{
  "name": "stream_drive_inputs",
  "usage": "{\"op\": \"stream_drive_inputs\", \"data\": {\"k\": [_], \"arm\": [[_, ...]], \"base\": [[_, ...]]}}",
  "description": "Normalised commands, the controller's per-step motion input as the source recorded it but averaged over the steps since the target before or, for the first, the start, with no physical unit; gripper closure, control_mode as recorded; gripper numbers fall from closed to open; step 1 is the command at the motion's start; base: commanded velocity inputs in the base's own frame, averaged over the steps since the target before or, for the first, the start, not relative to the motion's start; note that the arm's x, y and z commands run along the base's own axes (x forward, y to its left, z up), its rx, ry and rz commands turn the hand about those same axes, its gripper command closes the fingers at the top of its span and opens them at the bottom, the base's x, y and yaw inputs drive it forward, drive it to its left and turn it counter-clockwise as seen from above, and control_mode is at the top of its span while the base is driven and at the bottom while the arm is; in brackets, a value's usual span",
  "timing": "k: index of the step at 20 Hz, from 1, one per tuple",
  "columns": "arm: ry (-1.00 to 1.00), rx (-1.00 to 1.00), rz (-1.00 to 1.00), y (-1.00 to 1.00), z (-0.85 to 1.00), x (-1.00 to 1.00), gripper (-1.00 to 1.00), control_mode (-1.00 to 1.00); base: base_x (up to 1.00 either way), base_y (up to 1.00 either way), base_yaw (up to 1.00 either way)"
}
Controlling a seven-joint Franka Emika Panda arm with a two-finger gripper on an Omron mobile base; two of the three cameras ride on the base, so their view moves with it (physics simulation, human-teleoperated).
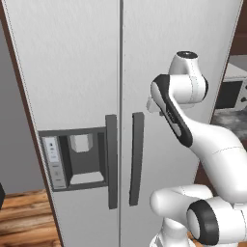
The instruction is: Take the lemon wedge from the fridge and place it on the plate with fish on the dining counter.
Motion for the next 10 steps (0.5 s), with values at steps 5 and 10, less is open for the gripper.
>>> {"op": "stream_drive_inputs", "data": {"k": [5, 10], "arm": [[0.01, 0.0, 0.0, 0.04, 0.0, 0.0, -1.0, -1.0], [0.02, -0.01, 0.0, 0.08, -0.02, -0.09, -1.0, -1.0]], "base": [[0.0, 0.0, 0.0], [0.0, 0.0, 0.0]]}}
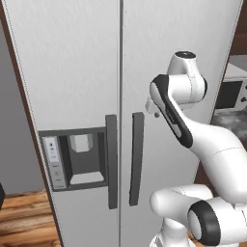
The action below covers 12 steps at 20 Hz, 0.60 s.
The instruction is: Take the lemon wedge from the fridge and place it on the plate with fish on the dining counter.
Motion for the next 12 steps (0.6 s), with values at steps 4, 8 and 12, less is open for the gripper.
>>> {"op": "stream_drive_inputs", "data": {"k": [4, 8, 12], "arm": [[0.05, -0.09, 0.0, 0.54, -0.21, -0.3, -1.0, -1.0], [0.1, -0.07, 0.0, 0.59, -0.26, -0.14, -1.0, -1.0], [-0.04, 0.0, 0.0, 0.02, -0.19, -0.58, -1.0, -1.0]], "base": [[0.0, 0.0, 0.0], [0.0, 0.0, 0.0], [0.0, 0.0, 0.0]]}}
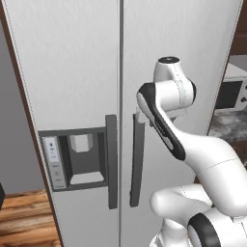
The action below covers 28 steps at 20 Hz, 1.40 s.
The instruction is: Take the lemon wedge from the fridge and place it on the plate with fish on the dining counter.
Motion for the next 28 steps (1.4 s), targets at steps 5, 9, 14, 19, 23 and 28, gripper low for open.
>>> {"op": "stream_drive_inputs", "data": {"k": [5, 9, 14, 19, 23, 28], "arm": [[-0.19, 0.0, 0.0, -0.2, 0.0, -0.3, -1.0, -1.0], [-0.06, 0.0, 0.0, -0.09, 0.0, -0.13, -1.0, -1.0], [0.0, 0.0, 0.0, 0.0, 0.0, -0.01, -1.0, -1.0], [0.01, 0.0, 0.0, 0.03, -0.05, -0.03, -1.0, 1.0], [0.0, 0.0, 0.0, 0.0, 0.0, 0.0, -1.0, 1.0], [0.0, 0.0, 0.0, 0.0, 0.0, 0.0, -1.0, 1.0]], "base": [[0.0, 0.0, 0.0], [0.0, 0.0, 0.0], [0.0, 0.0, 0.0], [-0.05, 0.15, 0.0], [-0.71, 0.16, 0.0], [-0.82, 0.05, 0.0]]}}
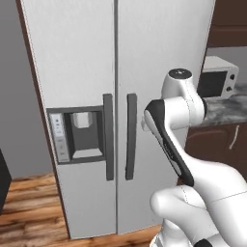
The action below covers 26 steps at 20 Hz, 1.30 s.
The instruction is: Take the lemon wedge from the fridge and place it on the plate with fish on the dining counter.
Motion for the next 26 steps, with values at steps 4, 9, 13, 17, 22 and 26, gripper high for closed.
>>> {"op": "stream_drive_inputs", "data": {"k": [4, 9, 13, 17, 22, 26], "arm": [[0.0, 0.0, 0.0, 0.0, 0.0, 0.0, -1.0, 1.0], [0.0, 0.0, 0.0, 0.0, 0.0, 0.0, -1.0, 1.0], [0.0, 0.0, 0.0, 0.0, 0.0, 0.0, -1.0, 1.0], [0.0, 0.0, 0.0, 0.0, 0.0, 0.0, -1.0, 1.0], [0.0, 0.0, 0.0, 0.0, 0.0, 0.0, -1.0, 1.0], [0.0, 0.0, 0.0, 0.0, 0.0, 0.0, -1.0, 1.0]], "base": [[-0.54, 0.31, 0.0], [-0.31, 0.39, 0.0], [0.0, 0.34, -0.01], [0.01, 0.06, -0.02], [-0.21, 0.09, 0.0], [-0.28, 0.19, 0.0]]}}
